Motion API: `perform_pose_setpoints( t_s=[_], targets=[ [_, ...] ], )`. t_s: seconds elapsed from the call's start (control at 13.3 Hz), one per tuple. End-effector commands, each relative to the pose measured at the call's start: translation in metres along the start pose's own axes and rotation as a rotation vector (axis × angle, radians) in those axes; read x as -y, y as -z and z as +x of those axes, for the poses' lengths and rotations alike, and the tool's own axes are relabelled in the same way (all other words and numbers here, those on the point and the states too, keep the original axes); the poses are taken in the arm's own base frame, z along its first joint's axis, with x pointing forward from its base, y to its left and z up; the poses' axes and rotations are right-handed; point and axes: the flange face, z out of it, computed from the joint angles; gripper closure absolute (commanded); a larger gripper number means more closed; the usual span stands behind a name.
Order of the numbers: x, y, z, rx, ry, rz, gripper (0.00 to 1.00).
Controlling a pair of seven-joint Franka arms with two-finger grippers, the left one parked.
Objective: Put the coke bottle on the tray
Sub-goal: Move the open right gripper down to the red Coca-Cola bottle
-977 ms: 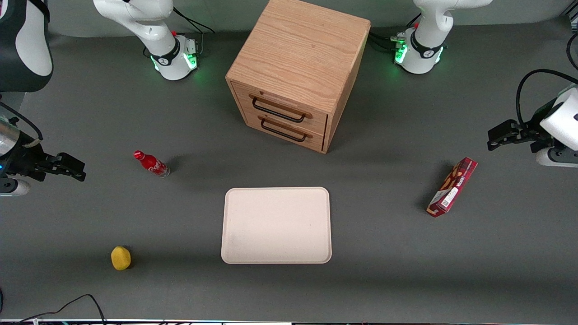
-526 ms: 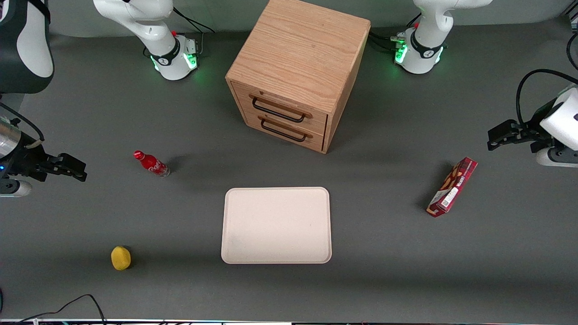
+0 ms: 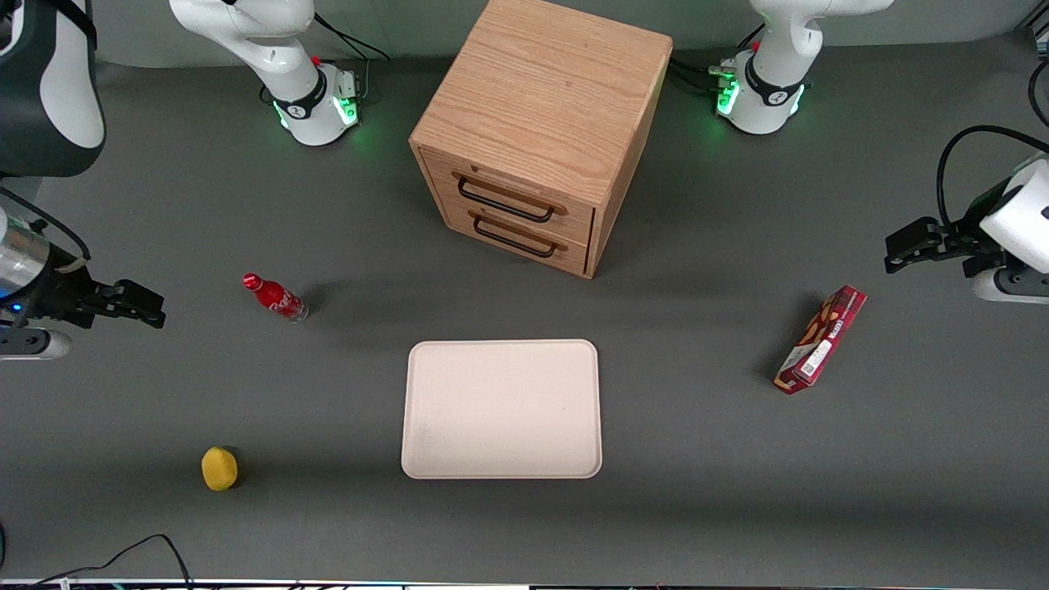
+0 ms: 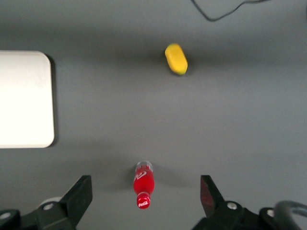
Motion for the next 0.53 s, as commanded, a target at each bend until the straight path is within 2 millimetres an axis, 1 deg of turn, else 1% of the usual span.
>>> perform_pose_setpoints(
  t_s=[0.0,0.08,0.23,0.3,0.38,0.45],
  targets=[
    [0.007,-0.036,-0.012,0.015,0.038,0.012,0.00],
    [0.010,-0.047,-0.018,0.005,0.043,0.011,0.00],
    [0.014,-0.082,-0.033,-0.012,0.053,0.011,0.00],
    [0.011,-0.098,-0.043,-0.034,0.055,0.011,0.00],
    [0.011,-0.115,-0.054,-0.026,0.087,0.012,0.00],
    [0.007,-0.128,-0.063,-0.009,0.096,0.024,0.00]
  ],
)
